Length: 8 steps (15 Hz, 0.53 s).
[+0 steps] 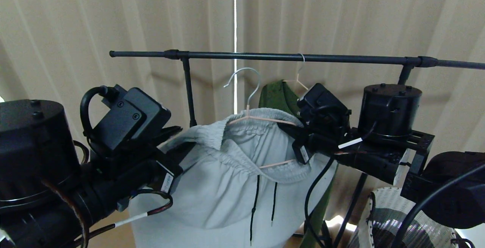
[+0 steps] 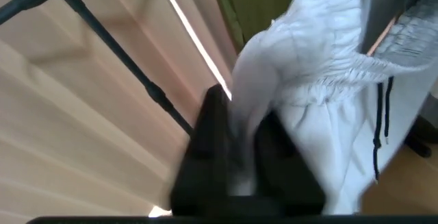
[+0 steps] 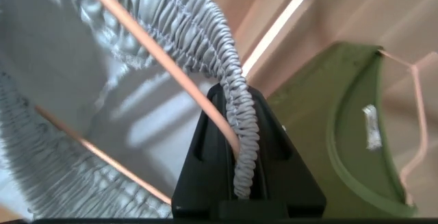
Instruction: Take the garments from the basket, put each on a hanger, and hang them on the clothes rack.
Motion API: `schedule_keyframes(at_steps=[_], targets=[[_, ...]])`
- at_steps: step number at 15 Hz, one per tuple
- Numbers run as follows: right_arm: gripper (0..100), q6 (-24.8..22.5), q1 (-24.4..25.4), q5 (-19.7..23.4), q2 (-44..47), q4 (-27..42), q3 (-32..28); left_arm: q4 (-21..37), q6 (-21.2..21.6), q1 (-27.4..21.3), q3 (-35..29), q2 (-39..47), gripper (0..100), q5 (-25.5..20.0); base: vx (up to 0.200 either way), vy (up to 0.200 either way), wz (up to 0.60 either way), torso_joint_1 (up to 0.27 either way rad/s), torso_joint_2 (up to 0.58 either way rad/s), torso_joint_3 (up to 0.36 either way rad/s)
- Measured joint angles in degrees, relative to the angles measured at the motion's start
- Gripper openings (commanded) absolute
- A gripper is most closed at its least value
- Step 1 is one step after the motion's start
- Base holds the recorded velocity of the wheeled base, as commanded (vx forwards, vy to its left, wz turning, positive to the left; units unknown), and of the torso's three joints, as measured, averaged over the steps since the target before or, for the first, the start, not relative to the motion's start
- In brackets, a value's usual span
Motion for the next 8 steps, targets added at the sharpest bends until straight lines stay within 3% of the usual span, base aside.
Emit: schedule_keyframes(at_steps=[4,8], targets=[[0,0.1,-1.3,-1.4,-2.2,0.0,1.6,0.0,-0.1,0.0,1.1,-1.7,100,-0.3,0.0,0.0,0.0,0.0,0.0,0.0],[0,0.1,-6.8,-1.7,-5.1,0.1,3.8,0.0,-0.7,0.7,4.8,-6.0,100,-1.3,0.0,0.0,0.0,0.0,0.0,0.0]])
